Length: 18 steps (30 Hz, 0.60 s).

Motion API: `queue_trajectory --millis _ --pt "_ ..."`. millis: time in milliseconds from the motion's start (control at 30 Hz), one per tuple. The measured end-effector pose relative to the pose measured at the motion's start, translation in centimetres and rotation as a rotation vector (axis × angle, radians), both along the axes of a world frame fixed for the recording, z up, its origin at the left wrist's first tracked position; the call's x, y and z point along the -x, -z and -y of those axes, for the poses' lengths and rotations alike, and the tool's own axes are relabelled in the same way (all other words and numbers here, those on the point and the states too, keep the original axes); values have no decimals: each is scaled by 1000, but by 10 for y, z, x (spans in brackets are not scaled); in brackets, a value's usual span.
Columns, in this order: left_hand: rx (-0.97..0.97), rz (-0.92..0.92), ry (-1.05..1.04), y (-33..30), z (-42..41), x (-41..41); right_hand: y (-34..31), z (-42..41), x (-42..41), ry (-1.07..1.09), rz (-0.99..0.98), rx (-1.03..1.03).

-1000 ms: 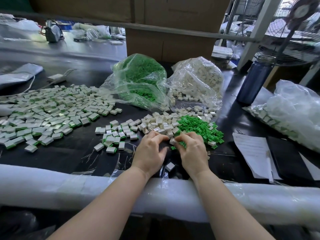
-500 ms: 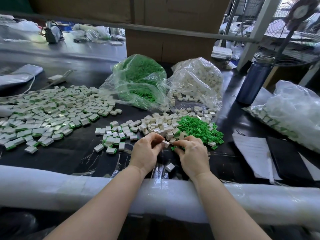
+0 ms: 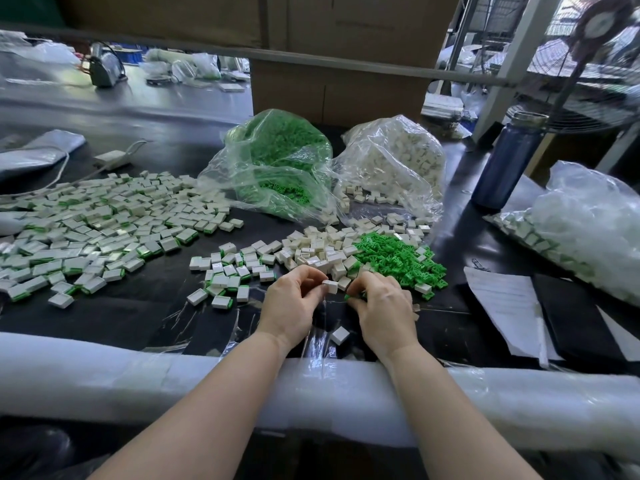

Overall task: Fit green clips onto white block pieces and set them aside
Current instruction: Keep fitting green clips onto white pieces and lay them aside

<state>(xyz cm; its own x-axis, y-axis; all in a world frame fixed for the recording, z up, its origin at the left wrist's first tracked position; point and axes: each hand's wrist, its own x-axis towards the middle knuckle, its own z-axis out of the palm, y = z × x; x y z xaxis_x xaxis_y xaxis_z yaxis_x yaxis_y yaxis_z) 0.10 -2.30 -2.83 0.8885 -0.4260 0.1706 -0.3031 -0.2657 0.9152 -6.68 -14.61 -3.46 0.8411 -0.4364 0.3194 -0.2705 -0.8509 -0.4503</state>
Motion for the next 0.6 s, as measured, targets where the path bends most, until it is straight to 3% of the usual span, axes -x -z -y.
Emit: queue_trajectory --millis 167,267,600 --pt "40 -26 31 0 -1 0 -5 2 5 -138 223 -446" --pt "54 -57 79 0 0 0 -7 3 7 -195 273 -605" --pt "44 -75 124 0 -1 0 -12 1 9 -221 288 -691"
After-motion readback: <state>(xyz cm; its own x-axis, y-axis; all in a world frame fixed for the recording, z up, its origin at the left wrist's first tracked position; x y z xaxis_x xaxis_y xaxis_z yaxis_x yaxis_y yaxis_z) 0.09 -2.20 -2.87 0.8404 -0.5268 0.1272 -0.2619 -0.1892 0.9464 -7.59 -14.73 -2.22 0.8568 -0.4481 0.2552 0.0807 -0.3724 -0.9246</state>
